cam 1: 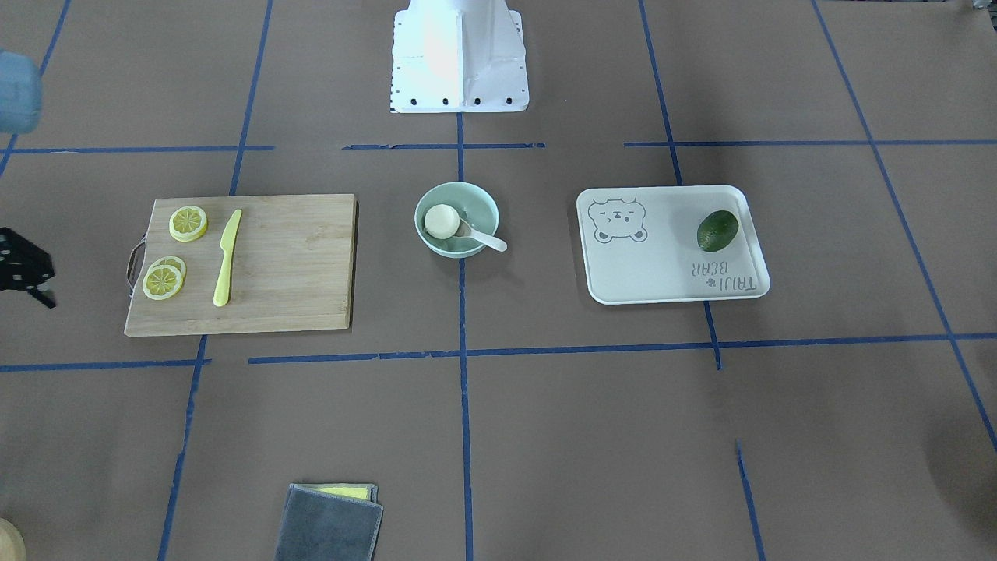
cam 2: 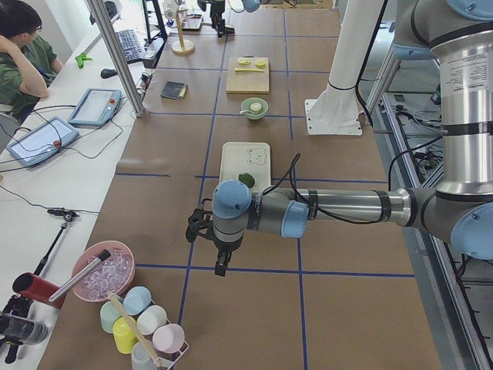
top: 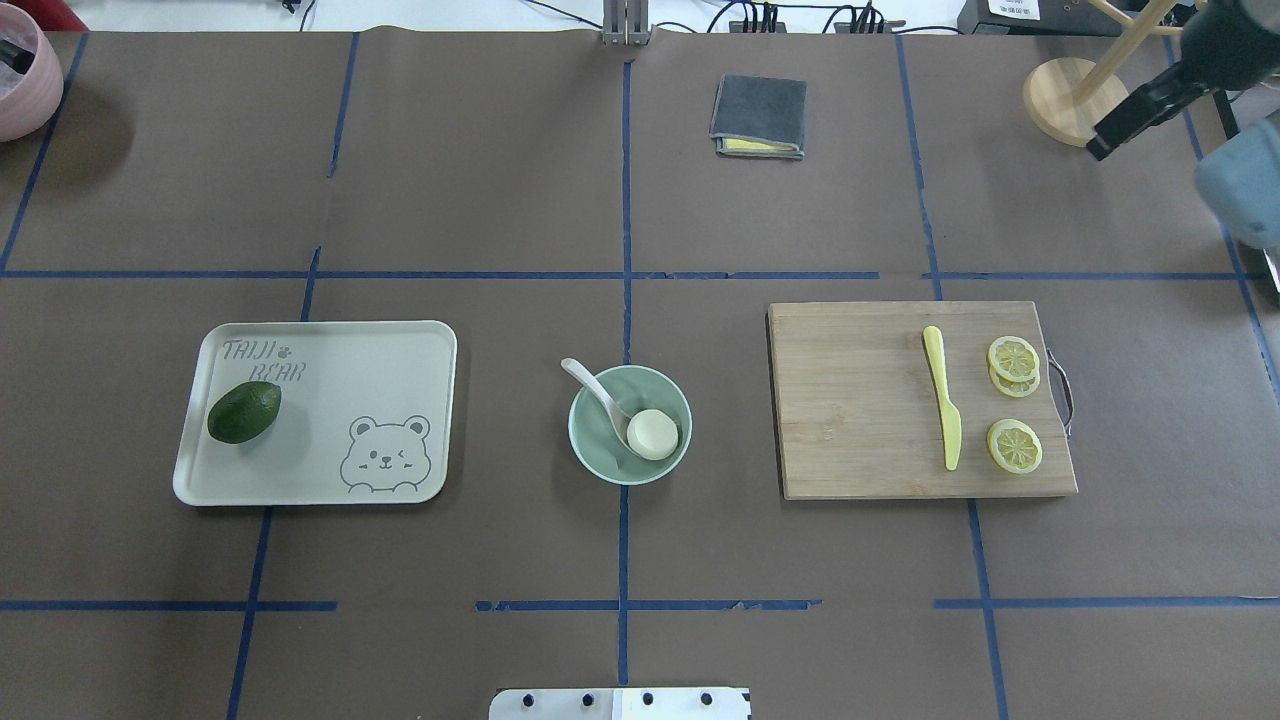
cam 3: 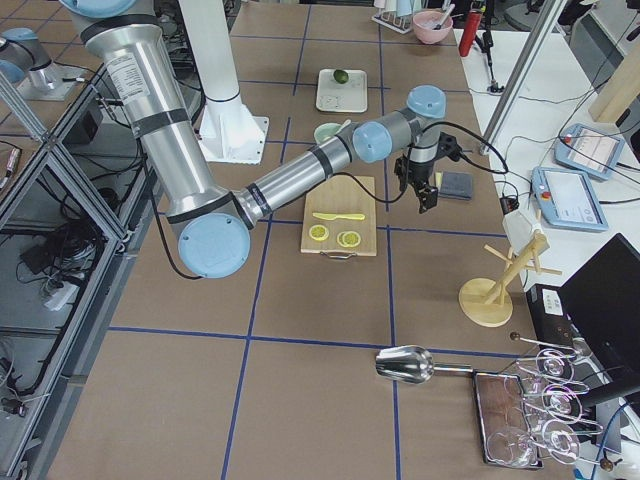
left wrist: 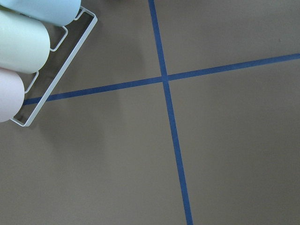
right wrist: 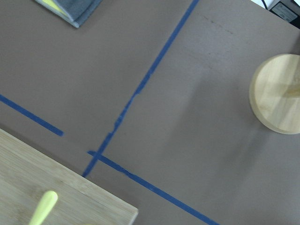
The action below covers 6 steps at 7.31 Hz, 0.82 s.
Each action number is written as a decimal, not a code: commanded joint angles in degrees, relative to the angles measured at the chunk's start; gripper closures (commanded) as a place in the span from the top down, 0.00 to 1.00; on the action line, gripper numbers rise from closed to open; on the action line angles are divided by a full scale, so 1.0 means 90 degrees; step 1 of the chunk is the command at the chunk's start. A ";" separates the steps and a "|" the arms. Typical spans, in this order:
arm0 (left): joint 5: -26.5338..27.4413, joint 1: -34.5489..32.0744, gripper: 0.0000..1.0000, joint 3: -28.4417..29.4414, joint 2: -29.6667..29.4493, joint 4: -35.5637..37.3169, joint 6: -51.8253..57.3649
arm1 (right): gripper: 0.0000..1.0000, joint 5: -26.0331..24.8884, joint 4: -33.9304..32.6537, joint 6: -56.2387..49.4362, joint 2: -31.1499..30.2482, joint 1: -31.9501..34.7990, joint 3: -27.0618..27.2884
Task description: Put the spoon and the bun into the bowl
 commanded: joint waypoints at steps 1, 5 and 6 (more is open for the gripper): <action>0.0008 0.0004 1.00 -0.0111 0.0007 0.0273 0.0221 | 1.00 0.0198 -0.0233 -0.1462 -0.0328 0.0980 -0.0558; 0.0008 0.0004 1.00 -0.0316 -0.0002 0.0196 0.0271 | 1.00 0.0101 0.0475 -0.1467 -0.2191 0.1860 -0.0579; 0.0008 0.0004 1.00 -0.0316 -0.0002 0.0195 0.0300 | 1.00 0.0130 0.0952 -0.1390 -0.2630 0.1881 -0.0579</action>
